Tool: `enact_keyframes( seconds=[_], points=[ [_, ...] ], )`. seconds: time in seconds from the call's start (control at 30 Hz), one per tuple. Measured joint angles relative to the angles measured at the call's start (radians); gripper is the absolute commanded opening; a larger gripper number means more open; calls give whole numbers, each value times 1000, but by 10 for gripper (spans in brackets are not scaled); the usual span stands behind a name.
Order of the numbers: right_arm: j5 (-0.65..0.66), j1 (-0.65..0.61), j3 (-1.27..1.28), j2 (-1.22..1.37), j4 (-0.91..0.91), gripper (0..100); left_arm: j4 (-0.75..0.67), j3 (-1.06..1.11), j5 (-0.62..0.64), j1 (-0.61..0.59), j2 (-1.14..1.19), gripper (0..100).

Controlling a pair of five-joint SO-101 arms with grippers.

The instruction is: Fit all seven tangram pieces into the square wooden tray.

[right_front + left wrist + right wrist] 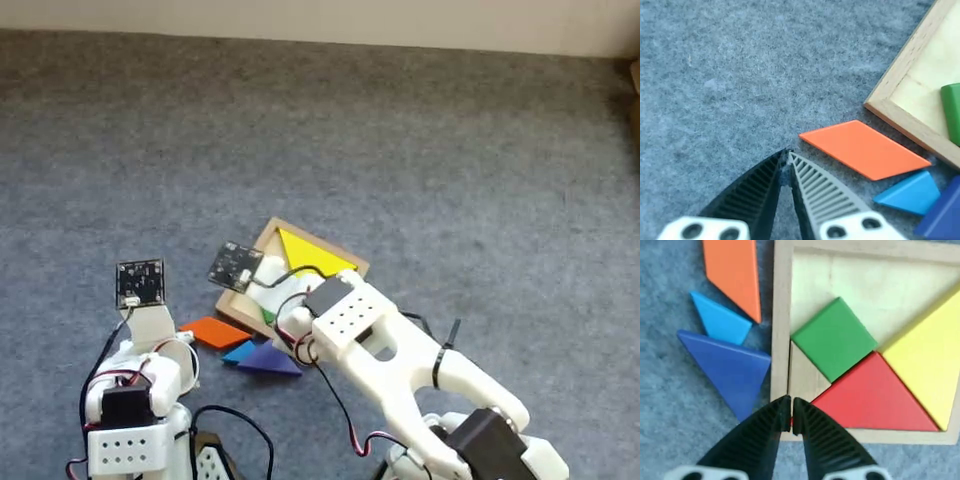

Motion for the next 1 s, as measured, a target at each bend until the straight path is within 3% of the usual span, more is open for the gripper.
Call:
enact_keyframes(
  seconds=[0.33, 0.7, 1.0],
  points=[
    [0, 206, 0, -216, 61, 5, 0, 0, 0, 0, 0, 6],
    [0, 436, 278, -861, 98, 5, 0, 0, 0, 0, 0, 6],
    [-3, 528, 552, -1395, 98, 5, 0, 0, 0, 0, 0, 6]
  ],
)
